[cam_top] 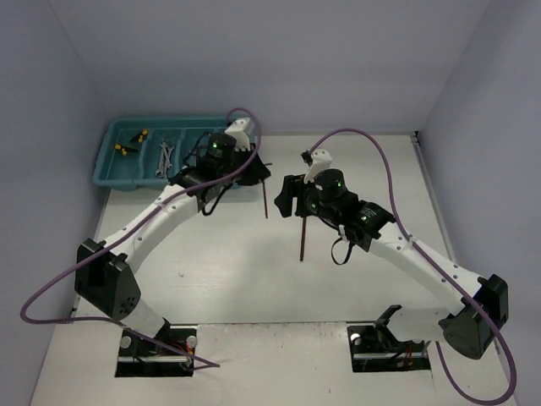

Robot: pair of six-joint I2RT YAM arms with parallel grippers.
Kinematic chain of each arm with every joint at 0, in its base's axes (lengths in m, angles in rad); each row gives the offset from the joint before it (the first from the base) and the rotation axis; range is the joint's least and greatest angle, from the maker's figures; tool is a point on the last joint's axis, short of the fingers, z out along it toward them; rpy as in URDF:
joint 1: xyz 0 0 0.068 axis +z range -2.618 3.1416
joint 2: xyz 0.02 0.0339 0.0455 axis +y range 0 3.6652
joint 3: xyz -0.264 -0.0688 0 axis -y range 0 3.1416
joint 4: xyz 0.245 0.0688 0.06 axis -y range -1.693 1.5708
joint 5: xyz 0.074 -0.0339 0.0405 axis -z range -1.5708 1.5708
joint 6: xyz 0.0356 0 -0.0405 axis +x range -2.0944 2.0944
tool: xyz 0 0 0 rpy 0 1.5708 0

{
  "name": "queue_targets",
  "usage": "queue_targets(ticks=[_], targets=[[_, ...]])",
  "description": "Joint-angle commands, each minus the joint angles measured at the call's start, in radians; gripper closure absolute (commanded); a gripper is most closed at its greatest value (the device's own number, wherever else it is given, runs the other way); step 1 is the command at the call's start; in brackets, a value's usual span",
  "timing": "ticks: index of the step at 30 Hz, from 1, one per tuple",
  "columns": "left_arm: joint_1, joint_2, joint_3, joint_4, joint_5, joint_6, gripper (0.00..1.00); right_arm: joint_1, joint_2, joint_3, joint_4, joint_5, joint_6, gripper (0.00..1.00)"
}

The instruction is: Sort the tools into containers

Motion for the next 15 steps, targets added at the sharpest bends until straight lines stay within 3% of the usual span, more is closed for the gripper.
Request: queue_targets(ticks=[1,7,15], targets=[[0.195,0.039,0.147,-0.054,-0.020,0.164,1.00,-0.052,-0.020,-0.008,0.066,0.060,0.008,0.35],[0.417,0.271,0.376,-0.099,0.035,0.260,1.00,-0.136,-0.035,-0.088,0.052,0.031,0.030,0.35],[0.533,0.651,0.791,-0.165,0.072,0.303,1.00,-0.165,0.034,-0.114,0.048,0.010,0.064,0.36]])
